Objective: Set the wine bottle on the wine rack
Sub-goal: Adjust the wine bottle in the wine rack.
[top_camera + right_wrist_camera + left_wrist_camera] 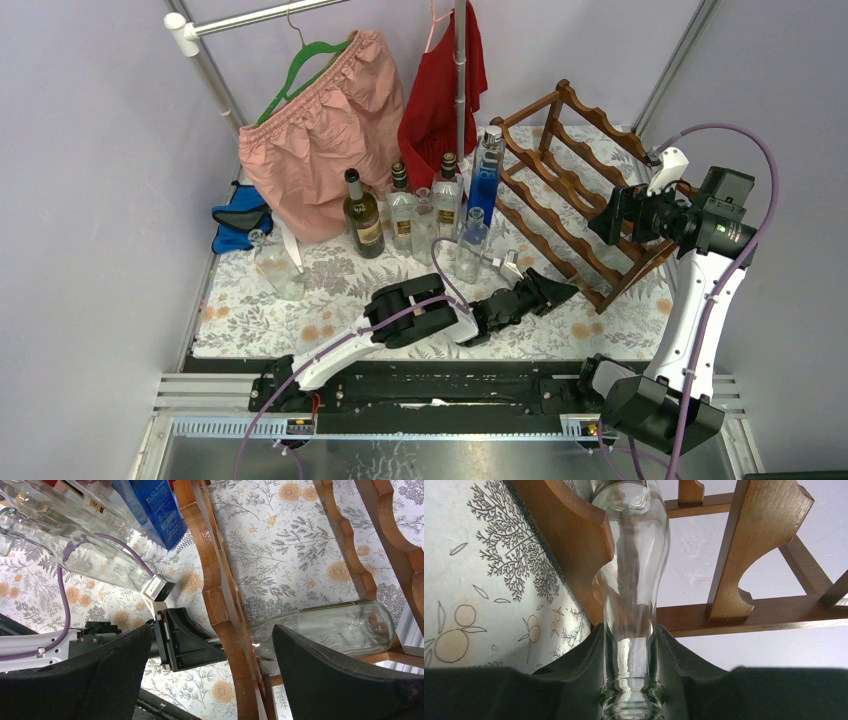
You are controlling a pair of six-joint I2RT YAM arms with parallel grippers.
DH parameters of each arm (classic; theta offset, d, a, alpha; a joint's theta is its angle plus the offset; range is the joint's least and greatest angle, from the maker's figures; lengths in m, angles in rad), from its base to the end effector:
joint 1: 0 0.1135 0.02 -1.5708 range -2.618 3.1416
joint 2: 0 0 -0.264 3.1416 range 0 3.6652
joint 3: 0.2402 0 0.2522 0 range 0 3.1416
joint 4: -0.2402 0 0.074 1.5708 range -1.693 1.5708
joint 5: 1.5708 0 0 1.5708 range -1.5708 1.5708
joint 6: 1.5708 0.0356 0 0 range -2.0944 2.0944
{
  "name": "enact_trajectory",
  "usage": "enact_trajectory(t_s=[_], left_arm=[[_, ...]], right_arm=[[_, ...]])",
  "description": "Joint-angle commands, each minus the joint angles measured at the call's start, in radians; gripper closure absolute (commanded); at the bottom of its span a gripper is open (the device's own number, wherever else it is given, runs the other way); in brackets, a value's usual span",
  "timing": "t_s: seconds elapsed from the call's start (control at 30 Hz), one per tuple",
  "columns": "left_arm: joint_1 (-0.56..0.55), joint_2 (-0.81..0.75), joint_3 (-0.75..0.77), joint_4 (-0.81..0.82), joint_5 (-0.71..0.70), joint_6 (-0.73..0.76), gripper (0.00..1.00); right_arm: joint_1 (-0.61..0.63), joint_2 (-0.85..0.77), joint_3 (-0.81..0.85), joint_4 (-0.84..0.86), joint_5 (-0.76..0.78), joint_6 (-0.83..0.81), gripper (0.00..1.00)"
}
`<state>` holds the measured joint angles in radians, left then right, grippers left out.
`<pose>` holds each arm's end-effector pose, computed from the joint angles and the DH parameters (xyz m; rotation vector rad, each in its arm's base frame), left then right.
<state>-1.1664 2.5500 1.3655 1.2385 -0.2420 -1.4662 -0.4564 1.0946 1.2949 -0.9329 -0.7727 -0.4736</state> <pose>0.2028 -0.4521 0.0623 -0.5104 1.7915 -1.8308 0.1914 -0.0663 0.3891 -0.3899 2.0508 0.3365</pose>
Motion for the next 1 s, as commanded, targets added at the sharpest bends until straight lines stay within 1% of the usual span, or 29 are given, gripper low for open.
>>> enact_trajectory(t_s=[0.0, 0.1, 0.13, 0.17, 0.27, 0.4, 0.43, 0.6, 0.7, 0.87, 0.9, 0.97], left_arm=[[0.005, -0.06, 0.066, 0.36, -0.055, -0.019, 1.0], [0.005, -0.059, 0.068, 0.331, -0.035, -0.017, 1.0], [0.005, -0.057, 0.067, 0.321, -0.028, -0.021, 0.97], [0.005, -0.054, 0.066, 0.309, -0.021, -0.03, 0.93], [0.004, -0.056, 0.058, 0.275, -0.003, -0.041, 0.74], [0.005, -0.086, 0.038, 0.166, 0.02, -0.026, 0.49], [0.006, -0.095, 0.035, 0.133, 0.03, -0.019, 0.44], [0.013, -0.127, 0.019, 0.009, 0.072, -0.006, 0.33], [0.015, -0.15, 0.012, -0.085, 0.1, 0.03, 0.21], [0.015, -0.203, 0.013, -0.258, 0.116, 0.124, 0.04], [0.014, -0.214, 0.016, -0.297, 0.116, 0.145, 0.02], [0.016, -0.229, 0.019, -0.37, 0.112, 0.181, 0.01]], right_arm=[[0.003, -0.013, 0.02, 0.019, -0.028, 0.006, 0.02], [0.002, -0.013, 0.018, 0.02, -0.028, 0.004, 0.03], [0.002, -0.013, 0.018, 0.019, -0.028, 0.004, 0.03], [0.002, -0.013, 0.018, 0.02, -0.029, 0.004, 0.02], [0.002, -0.015, 0.017, 0.02, -0.029, 0.005, 0.03], [0.002, -0.016, 0.016, 0.02, -0.032, 0.005, 0.02], [0.003, -0.016, 0.016, 0.021, -0.03, 0.004, 0.03], [0.002, -0.019, 0.018, 0.019, -0.031, 0.006, 0.02], [0.002, -0.022, 0.017, 0.02, -0.032, 0.007, 0.03], [0.003, -0.023, 0.018, 0.02, -0.033, 0.007, 0.02], [0.003, -0.024, 0.018, 0.022, -0.034, 0.008, 0.02], [0.002, -0.024, 0.017, 0.022, -0.036, 0.008, 0.02]])
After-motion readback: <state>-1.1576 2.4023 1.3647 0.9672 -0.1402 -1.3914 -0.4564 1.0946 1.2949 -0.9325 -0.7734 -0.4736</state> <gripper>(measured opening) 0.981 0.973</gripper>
